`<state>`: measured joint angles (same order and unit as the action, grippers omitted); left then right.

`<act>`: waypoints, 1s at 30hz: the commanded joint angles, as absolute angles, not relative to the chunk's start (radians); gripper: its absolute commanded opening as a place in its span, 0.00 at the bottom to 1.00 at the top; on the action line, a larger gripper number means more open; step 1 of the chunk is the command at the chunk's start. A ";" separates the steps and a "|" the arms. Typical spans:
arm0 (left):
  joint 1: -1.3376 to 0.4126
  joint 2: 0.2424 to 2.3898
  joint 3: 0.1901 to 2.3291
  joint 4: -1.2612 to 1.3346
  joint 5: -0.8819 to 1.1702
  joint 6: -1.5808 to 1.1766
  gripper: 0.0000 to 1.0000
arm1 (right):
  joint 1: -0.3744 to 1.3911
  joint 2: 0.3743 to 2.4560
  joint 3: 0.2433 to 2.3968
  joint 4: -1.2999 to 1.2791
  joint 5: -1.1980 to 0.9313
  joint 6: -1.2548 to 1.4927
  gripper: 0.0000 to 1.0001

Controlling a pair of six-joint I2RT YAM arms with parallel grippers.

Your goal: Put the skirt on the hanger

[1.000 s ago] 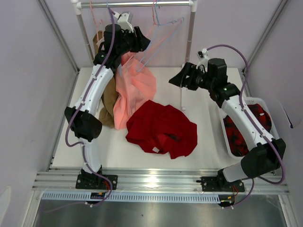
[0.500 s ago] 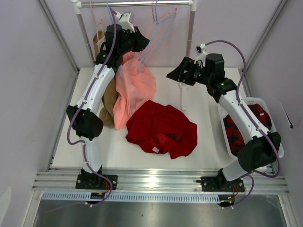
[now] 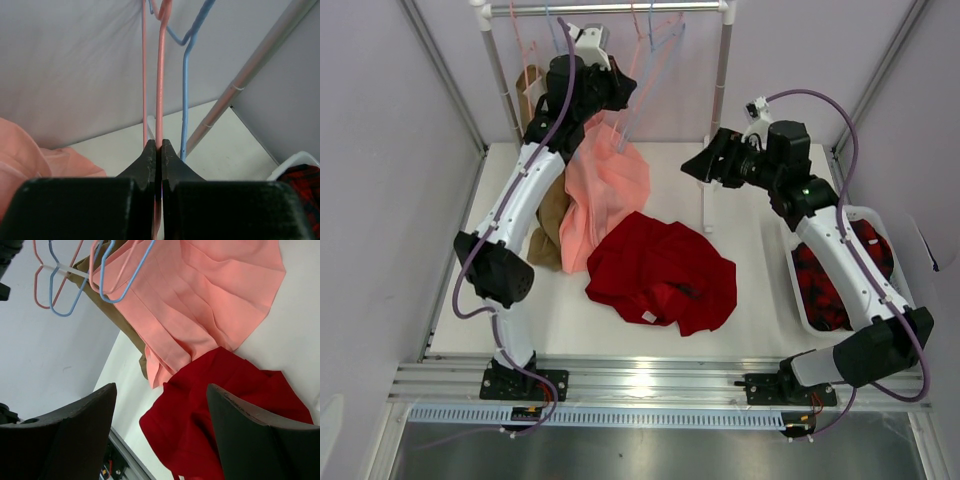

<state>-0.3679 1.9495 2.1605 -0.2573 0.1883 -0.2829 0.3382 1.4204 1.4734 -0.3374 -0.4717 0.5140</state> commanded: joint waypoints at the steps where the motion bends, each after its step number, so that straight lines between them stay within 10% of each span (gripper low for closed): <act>1: -0.380 1.812 2.149 -0.161 0.028 -0.210 0.00 | 0.336 1.356 1.448 -0.350 -0.445 0.465 0.79; 30: -0.380 1.388 1.928 -0.518 0.140 -0.112 0.00 | 0.334 1.144 1.269 -0.492 -0.359 0.384 0.79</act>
